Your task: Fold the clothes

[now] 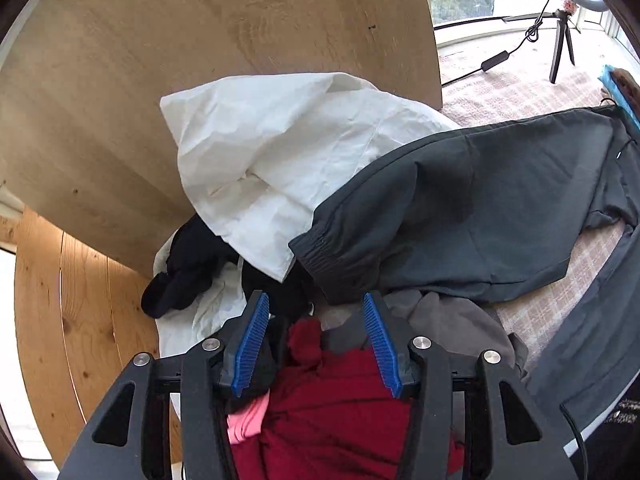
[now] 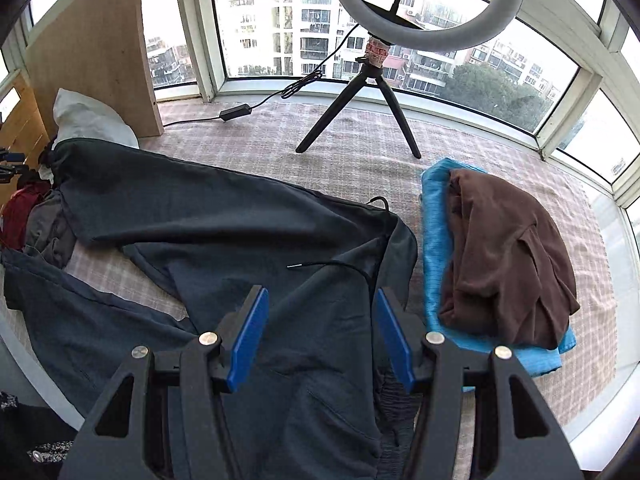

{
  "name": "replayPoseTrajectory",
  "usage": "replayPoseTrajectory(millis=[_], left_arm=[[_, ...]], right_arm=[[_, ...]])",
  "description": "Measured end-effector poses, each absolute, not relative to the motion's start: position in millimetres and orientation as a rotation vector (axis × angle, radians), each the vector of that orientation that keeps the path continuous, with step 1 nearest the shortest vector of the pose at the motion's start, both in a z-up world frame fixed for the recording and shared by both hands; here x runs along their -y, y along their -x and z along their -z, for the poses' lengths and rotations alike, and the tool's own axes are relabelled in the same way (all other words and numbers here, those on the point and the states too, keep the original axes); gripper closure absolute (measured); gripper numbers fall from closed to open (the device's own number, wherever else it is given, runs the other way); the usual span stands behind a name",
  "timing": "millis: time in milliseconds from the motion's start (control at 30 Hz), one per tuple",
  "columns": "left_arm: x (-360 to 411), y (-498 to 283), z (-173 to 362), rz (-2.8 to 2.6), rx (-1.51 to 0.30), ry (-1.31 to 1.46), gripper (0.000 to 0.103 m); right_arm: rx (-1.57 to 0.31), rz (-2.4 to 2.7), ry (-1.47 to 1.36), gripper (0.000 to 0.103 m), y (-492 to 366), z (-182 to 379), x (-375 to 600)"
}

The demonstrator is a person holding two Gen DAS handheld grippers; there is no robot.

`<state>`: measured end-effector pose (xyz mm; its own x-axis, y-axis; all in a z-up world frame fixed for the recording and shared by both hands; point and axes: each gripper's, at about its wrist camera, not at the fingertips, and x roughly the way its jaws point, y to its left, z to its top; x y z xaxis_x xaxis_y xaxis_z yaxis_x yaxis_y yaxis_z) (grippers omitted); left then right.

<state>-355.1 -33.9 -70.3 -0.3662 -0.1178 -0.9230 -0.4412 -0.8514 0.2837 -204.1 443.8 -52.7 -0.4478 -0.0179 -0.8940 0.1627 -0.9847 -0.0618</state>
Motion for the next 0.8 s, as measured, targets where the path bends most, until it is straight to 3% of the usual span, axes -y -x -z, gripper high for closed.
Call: replayPoseTrajectory(millis=[367,433,467,500,800], left_arm=[[40.2,404.7,127.7,-2.183,-0.658,1.731,0.056],[40.3,403.1,129.5,-2.194,-0.624,1.743,0.067],[39.9,401.5,127.8,-2.208,-0.602,1.741,0.078],[38.3,398.7,124.3,-2.222,-0.592,1.729,0.08],[48.2,389.4,58.9,-2.427,-0.608,1.656,0.08]], right_arm=[[-0.166,2.463,-1.757,0.048,252.7,107.9,-431.0],[-0.185,2.445,-1.765,0.049,258.5,113.2,-429.5],[-0.196,2.438,-1.766,0.048,261.0,114.9,-429.6],[-0.202,2.435,-1.764,0.049,262.9,115.4,-431.2],[-0.27,2.488,-1.728,0.048,280.6,99.2,-501.7]])
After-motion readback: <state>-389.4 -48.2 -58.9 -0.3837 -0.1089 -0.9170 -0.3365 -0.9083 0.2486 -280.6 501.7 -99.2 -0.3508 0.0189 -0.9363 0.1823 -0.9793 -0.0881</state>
